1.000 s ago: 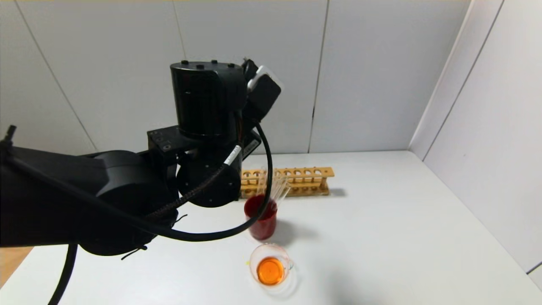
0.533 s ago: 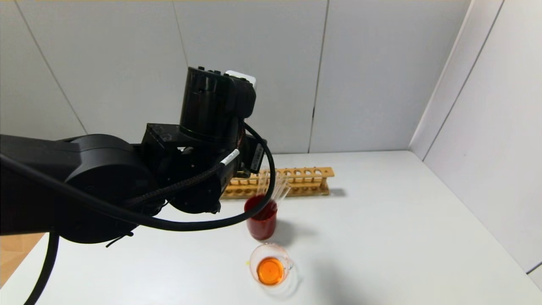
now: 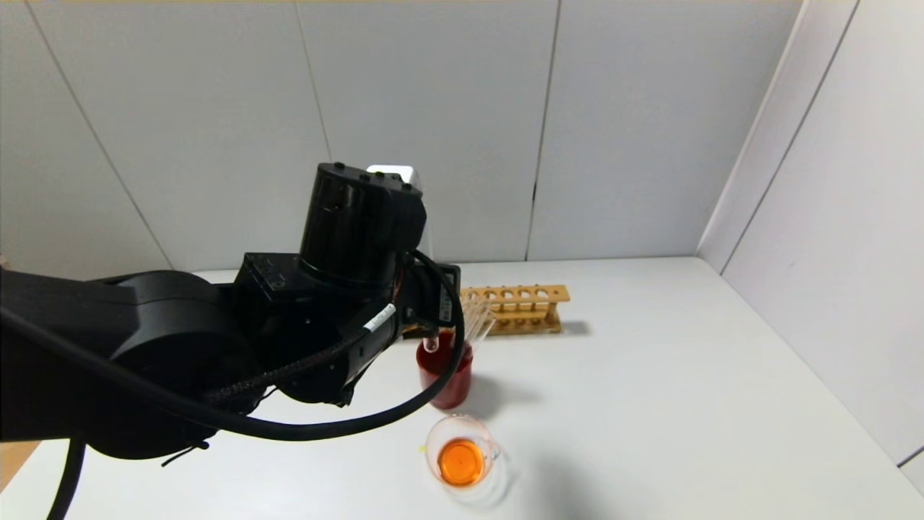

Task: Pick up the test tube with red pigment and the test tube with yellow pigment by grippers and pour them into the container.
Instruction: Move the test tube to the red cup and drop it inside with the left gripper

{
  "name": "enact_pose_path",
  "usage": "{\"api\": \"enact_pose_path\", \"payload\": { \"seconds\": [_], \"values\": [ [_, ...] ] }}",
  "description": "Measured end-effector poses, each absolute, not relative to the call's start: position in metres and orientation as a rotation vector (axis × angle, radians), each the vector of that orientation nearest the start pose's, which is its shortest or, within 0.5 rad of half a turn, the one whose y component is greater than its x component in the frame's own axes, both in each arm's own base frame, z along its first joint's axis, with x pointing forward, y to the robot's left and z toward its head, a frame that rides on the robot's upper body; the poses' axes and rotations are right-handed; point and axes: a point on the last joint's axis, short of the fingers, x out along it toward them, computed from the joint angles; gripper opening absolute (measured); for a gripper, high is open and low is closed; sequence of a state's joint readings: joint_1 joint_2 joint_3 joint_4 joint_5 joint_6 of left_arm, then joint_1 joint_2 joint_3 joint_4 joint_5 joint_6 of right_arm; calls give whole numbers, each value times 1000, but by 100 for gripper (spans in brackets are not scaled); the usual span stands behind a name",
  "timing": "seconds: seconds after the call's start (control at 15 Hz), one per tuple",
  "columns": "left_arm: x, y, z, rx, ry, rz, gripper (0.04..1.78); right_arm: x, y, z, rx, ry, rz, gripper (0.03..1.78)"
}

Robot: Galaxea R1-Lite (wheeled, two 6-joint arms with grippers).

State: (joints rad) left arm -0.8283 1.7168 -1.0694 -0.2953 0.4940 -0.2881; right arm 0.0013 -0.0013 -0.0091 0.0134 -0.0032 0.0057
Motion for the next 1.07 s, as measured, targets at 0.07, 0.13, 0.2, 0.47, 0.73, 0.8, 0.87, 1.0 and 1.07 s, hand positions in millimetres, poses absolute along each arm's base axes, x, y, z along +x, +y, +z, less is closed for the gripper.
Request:
{"api": "enact_pose_path", "payload": {
  "seconds": [0.07, 0.13, 0.2, 0.47, 0.73, 0.8, 0.87, 1.0, 1.07],
  "values": [
    [228, -230, 212, -71, 320, -287, 30, -24, 0, 77, 6, 3, -2, 174],
    [232, -230, 207, -76, 315, -284, 30, -24, 0, 77, 6, 3, -2, 174],
    [237, -231, 201, -81, 311, -280, 30, -24, 0, 77, 6, 3, -2, 174],
    [257, -232, 179, -90, 327, -296, 30, -24, 0, 77, 6, 3, -2, 174],
    [273, -228, 159, -73, 372, -265, 30, -24, 0, 77, 6, 3, -2, 174],
    [275, -227, 155, -68, 384, -261, 30, -24, 0, 77, 6, 3, -2, 174],
    [276, -227, 150, -61, 395, -257, 30, -24, 0, 77, 6, 3, -1, 174],
    [279, -230, 142, -64, 394, -260, 30, -24, 0, 77, 6, 3, -2, 174],
    [282, -232, 138, -67, 386, -261, 30, -24, 0, 77, 6, 3, -2, 174]
  ]
}}
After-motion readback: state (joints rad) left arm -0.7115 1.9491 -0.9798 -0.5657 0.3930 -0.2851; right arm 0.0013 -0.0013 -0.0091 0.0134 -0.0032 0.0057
